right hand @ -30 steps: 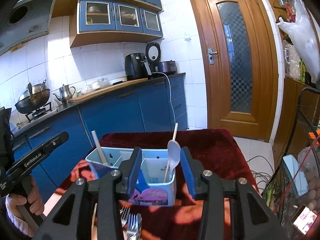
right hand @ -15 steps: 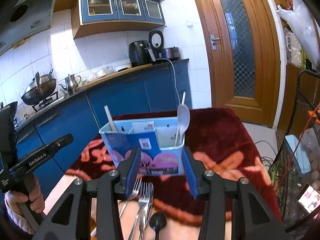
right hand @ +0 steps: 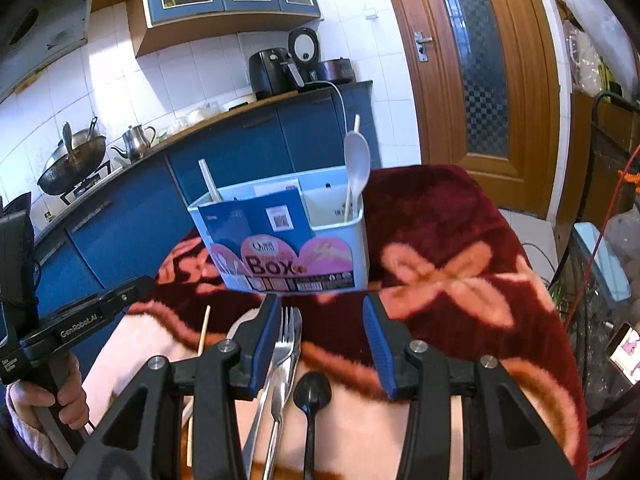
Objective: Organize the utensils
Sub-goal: 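Move both tools down to the loose utensils, left tool toward the white plastic fork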
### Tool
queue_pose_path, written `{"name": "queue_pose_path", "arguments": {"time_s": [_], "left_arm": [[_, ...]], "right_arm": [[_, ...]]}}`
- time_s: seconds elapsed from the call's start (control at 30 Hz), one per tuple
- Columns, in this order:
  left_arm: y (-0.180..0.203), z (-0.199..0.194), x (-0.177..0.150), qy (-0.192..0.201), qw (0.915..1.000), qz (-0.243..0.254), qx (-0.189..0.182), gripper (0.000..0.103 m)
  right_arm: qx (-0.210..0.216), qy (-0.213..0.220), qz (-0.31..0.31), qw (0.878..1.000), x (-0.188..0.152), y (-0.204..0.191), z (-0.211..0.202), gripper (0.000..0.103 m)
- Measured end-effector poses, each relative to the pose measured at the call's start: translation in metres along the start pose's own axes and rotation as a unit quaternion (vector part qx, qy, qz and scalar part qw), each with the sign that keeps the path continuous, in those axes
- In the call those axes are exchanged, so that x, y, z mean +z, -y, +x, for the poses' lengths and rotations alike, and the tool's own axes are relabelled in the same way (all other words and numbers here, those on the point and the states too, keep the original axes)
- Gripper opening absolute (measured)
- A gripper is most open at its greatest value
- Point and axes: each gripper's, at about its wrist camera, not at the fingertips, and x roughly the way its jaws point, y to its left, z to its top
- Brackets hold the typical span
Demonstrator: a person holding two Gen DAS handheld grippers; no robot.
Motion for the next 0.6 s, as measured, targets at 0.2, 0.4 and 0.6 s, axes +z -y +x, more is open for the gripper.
{"name": "queue_pose_path", "arguments": {"time_s": [0.2,0.4,0.6], "left_arm": [[0.004,0.01,-0.007,-0.027,0.9996,-0.001,-0.005,0.024],[0.017,0.019,-0.015,-0.049,0.9986,0.015,-0.015,0.024],[0.031,0.03,-0.021,-0.07,0.9969,0.028,-0.022,0.024]], "right_arm": [[-0.002,-0.018,0.007,1.0,-0.01,0.006,0.006,0.047],[-0.003,-0.035,0.012,0.999,-0.017,0.009,0.012,0.047],[-0.006,-0.041,0.018,0.999,-0.021,0.013,0.014,0.047]]}}
